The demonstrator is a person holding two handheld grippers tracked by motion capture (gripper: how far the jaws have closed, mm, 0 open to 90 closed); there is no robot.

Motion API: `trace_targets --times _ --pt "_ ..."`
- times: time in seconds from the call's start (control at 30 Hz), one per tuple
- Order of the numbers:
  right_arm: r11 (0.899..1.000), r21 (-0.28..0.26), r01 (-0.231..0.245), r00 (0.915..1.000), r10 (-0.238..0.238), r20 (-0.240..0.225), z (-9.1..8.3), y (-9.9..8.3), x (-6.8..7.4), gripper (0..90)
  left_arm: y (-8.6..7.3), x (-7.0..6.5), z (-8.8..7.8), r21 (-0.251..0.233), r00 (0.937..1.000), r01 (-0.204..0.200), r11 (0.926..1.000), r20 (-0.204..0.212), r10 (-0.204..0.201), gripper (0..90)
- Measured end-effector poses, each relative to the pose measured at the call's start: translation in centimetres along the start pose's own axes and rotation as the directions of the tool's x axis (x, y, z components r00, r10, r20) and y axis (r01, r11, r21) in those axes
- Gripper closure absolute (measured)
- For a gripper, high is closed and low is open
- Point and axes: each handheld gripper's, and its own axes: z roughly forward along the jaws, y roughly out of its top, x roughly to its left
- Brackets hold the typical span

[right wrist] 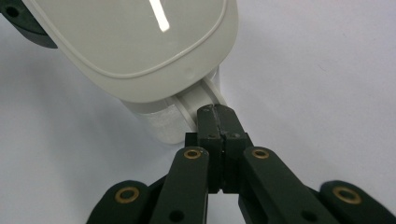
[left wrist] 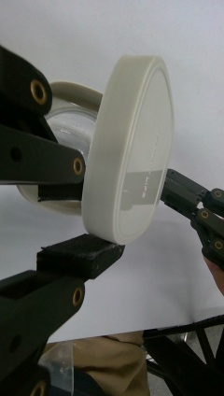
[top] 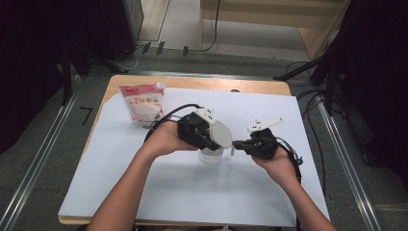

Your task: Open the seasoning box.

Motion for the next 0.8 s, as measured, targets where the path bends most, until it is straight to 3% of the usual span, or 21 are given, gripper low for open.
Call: trace_targets --times 0.17,0.43,0.8 --pt "1.0 -0.002 -0.007 1.0 0.007 -0.001 0.0 -0.1 0.0 90.0 0.5 -0.2 0.1 0.017 0.9984 0.05 0.9986 0.027 -0.05 81.1" --pt "1.0 -0.011 -0.026 0.9997 0.026 -0.004 0.0 -0.3 0.0 90.0 1.2 -0.6 0.6 0.002 0.9999 0.007 1.0 0.013 -0.007 84.8" --pt "0.999 -0.018 -0.037 0.9993 0.037 0.001 0.1 -0.6 0.0 90.0 2.0 -0.9 1.4 -0.008 1.0 0.0 1.0 0.006 0.0 85.1"
